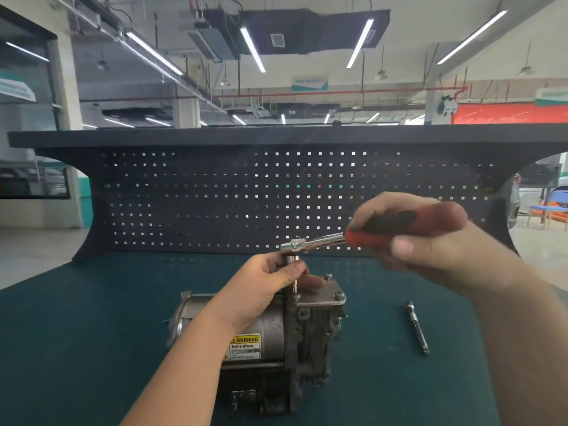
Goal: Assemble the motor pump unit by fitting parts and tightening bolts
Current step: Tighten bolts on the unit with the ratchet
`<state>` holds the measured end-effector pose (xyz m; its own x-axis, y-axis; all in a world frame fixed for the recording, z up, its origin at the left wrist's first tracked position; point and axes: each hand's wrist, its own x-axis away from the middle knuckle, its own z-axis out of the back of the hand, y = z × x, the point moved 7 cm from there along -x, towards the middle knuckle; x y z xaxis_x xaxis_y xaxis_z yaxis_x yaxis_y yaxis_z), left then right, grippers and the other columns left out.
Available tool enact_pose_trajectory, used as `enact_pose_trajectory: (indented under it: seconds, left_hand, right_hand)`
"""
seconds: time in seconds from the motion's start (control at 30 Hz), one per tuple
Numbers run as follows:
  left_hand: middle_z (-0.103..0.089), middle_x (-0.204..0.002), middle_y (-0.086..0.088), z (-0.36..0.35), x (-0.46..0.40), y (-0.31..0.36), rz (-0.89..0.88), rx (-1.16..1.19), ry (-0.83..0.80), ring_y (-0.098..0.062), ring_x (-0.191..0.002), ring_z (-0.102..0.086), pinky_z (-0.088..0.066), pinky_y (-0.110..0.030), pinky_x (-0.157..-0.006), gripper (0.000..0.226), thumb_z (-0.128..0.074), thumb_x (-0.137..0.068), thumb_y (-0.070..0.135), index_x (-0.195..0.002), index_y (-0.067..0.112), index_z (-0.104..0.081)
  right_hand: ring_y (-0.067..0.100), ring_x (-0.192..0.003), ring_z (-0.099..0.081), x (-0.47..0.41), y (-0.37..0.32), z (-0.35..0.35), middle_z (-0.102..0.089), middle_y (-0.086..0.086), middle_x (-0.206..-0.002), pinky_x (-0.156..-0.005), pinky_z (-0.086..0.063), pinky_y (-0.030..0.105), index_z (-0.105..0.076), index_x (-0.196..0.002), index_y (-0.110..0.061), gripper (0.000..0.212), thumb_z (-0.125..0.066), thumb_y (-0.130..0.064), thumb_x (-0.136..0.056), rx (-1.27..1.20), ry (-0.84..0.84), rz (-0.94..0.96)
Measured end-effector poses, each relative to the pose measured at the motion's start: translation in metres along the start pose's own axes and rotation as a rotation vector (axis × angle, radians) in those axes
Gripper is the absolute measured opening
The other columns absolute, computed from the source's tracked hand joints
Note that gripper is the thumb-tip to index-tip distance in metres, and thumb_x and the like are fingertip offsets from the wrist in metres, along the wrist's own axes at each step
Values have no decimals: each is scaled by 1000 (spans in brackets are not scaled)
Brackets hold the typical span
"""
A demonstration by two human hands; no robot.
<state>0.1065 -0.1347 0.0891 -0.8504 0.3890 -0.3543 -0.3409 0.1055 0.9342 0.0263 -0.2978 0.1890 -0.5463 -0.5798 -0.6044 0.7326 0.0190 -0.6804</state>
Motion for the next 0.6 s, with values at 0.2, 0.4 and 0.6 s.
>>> enact_pose_trajectory:
  seconds: [0.2, 0.4, 0.6]
  left_hand:
    - [-75, -96, -14, -5, 1, 5, -33, 11, -34, -22, -94, -72, -56, -27, -80, 35, -61, -83, 24, -112, 6, -65]
    - [-75, -88, -8, -6, 2, 9, -49, -29, -19, -18, -85, -72, -55, -27, -80, 17, -71, -80, 24, -93, 16, -78]
    - [-76, -83, -8, 1, -2, 5, -52, -76, 60, -17, -78, -71, -56, -27, -75, 21, -80, -76, 27, -87, 10, -78]
  right_hand:
    - [-5, -62, -55, -5, 40, -31, -64, -10, -67, -59, -42, 10, -67, -71, -24, 25, -60, -46, -79, 404, 385, -20]
    - [4, -55, -38, 5, 67, -36, -42, -11, -55, -54, -34, 20, -42, -60, -15, 29, -46, -37, -78, 218, 906, 151]
    - [7, -51, -34, -11, 59, -25, -38, -7, -51, -52, -28, 29, -36, -51, -26, 38, -40, -41, -86, 250, 879, 246]
